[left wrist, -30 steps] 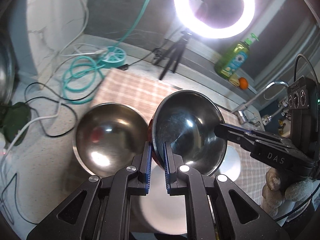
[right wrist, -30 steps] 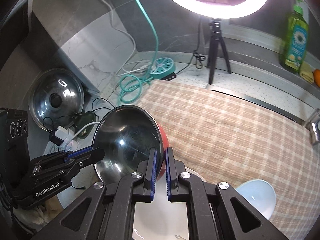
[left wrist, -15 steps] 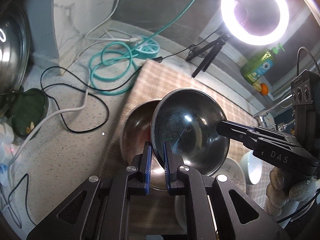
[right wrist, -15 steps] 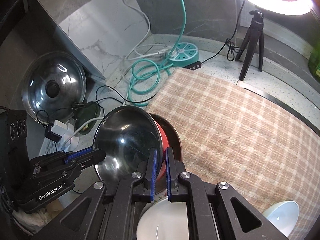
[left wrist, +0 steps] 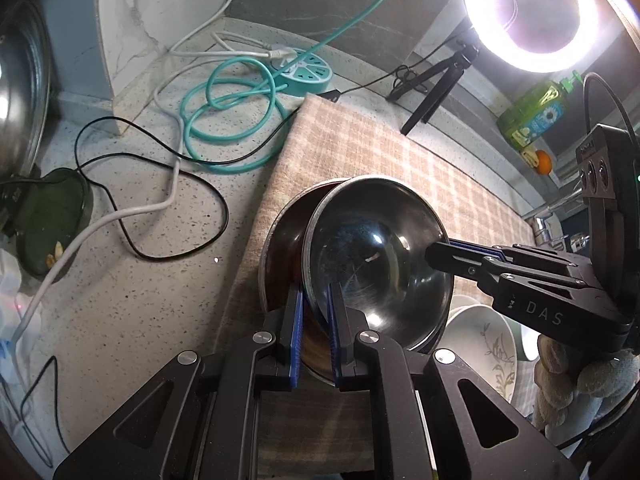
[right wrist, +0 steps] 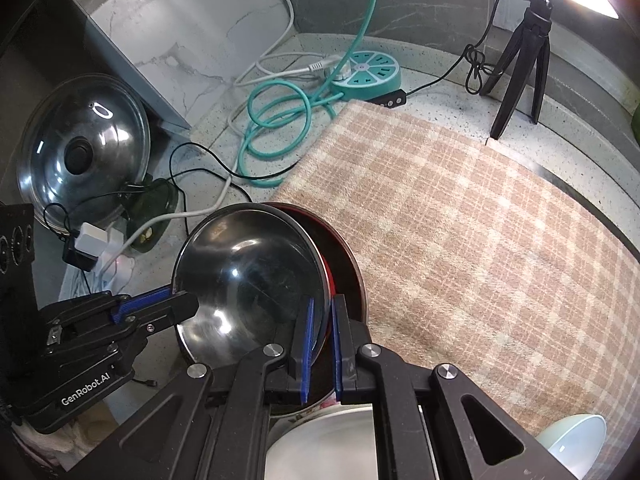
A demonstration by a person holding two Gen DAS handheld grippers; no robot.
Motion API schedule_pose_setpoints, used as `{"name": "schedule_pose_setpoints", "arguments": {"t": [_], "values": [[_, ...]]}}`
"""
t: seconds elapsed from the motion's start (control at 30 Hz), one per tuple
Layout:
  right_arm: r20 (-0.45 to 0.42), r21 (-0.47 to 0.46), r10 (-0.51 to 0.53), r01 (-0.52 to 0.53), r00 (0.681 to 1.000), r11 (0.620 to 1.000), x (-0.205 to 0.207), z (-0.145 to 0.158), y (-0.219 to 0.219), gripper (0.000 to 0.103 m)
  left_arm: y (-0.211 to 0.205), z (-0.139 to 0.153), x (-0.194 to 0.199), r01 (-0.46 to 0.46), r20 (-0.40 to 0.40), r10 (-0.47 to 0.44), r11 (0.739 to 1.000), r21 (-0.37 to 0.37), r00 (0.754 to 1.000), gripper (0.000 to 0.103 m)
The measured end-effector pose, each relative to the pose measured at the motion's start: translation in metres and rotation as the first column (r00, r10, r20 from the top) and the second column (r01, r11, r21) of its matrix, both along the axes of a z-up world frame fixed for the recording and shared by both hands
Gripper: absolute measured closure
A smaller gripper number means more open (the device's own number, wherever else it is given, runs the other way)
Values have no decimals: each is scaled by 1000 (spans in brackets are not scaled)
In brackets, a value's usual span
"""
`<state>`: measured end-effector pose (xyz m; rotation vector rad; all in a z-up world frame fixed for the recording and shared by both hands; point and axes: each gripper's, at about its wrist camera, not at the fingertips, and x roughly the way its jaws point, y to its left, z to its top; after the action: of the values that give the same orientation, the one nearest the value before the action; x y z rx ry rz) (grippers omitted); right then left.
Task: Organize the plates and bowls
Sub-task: 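Lower the red steel bowl into the large steel bowl with both grippers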
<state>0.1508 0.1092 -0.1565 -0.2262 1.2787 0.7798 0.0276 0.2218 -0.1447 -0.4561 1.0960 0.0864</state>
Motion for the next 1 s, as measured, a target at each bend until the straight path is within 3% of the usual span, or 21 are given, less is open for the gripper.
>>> {"name": "schedule_pose_setpoints", "arguments": {"t": [0.53, 1.0], "values": [[6, -48, 47, -46, 999, 998, -2, -13, 6, 95, -6, -12, 11, 48, -75, -43, 997, 67, 996, 93], [-9, -82, 83, -84, 996, 993, -1, -18, 14, 91, -4, -13, 13, 60, -84, -53, 995, 82, 995, 93]]}}
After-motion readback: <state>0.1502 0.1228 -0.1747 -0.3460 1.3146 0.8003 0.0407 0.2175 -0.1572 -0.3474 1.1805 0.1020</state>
